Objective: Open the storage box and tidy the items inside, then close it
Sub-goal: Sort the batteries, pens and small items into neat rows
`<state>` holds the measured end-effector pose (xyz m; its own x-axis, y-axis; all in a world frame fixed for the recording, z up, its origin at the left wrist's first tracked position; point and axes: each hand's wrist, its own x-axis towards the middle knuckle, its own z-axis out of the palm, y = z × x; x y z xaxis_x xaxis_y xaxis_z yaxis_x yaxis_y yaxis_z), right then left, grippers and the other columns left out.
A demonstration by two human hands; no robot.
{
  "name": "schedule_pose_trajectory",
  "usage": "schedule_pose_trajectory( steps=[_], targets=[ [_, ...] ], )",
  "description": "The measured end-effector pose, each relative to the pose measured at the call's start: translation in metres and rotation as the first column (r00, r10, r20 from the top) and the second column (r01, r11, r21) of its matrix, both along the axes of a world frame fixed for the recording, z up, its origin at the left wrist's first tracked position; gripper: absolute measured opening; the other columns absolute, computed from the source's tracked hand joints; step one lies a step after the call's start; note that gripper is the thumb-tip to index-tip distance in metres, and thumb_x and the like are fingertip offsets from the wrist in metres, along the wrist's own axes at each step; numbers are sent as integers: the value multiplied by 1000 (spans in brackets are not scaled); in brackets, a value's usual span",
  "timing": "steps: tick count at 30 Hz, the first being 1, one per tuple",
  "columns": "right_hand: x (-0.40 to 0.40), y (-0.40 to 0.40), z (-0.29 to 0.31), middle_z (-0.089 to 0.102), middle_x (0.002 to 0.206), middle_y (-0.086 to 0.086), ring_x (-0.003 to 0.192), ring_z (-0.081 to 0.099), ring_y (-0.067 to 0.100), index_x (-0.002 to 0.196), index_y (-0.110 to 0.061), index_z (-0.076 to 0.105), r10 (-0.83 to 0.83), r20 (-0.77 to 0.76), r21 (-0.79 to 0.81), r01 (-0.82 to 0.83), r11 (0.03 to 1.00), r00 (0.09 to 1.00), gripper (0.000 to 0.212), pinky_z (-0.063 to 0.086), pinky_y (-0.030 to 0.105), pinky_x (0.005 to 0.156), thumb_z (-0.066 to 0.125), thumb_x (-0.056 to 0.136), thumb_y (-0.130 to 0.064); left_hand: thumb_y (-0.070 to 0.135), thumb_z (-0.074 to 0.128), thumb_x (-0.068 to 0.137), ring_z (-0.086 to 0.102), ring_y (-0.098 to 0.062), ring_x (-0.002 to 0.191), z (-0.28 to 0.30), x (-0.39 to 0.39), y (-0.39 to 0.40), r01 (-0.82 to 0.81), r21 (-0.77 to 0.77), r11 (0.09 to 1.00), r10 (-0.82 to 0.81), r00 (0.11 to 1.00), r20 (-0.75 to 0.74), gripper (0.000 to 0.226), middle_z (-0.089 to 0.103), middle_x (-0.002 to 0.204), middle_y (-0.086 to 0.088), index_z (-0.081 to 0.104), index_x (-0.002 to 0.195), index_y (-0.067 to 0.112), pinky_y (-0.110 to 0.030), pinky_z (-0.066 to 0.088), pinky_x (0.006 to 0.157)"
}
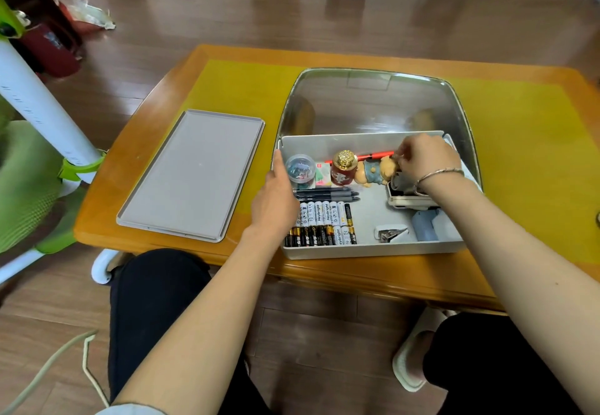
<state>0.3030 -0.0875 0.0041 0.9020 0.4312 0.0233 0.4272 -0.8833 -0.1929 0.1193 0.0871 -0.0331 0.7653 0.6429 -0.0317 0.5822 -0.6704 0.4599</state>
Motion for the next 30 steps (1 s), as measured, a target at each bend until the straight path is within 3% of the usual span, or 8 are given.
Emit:
schedule_pose_trajectory(
  steps=[4, 7, 14, 21, 30],
  targets=[
    [9, 10, -6, 67, 95, 17, 88, 62, 37, 93, -13, 71, 76, 46, -133, -69, 989, 996, 19, 51, 36, 72, 59, 79, -8, 1, 61, 84, 61, -27, 95, -2, -3, 3, 0, 1, 1000, 0, 1000, 24, 97, 50, 132, -15, -4, 152, 22, -32, 42, 61],
    [27, 30, -12, 67, 98, 16, 94, 59, 37, 100, -16, 69, 149, 51, -93, -144, 985, 988, 26, 50, 38, 75, 55, 79, -9, -1, 61, 83, 62, -27, 94, -5, 10, 11, -13, 3, 1000, 13, 1000, 25, 99, 49, 133, -14, -6, 152, 24, -32, 42, 60],
    [23, 43, -24, 61, 106, 14, 102, 52, 34, 103, -9, 59, 292, 231, -280, -224, 934, 928, 24, 36, 38, 82, 60, 81, -18, 1, 62, 84, 61, -26, 96, -4, 9, 9, -17, -18, 1000, 18, 999, 30, 98, 48, 135, -12, -5, 152, 25, -31, 43, 60],
    [18, 44, -30, 53, 100, 17, 90, 52, 35, 98, -4, 50, 342, 314, -284, -256, 924, 886, 21, 32, 42, 75, 50, 78, 2, 0, 60, 84, 61, -26, 96, -5, 7, 4, -7, -28, 1000, 8, 999, 42, 97, 47, 134, -11, -4, 152, 26, -33, 46, 61],
    [21, 41, -29, 50, 93, 19, 80, 49, 34, 95, -3, 48, 375, 399, -262, -288, 921, 837, 33, 32, 41, 66, 53, 64, 7, 1, 61, 84, 60, -25, 99, -5, 7, 3, -9, -33, 999, 11, 998, 54, 98, 49, 134, -11, -4, 152, 26, -32, 48, 63]
  ],
)
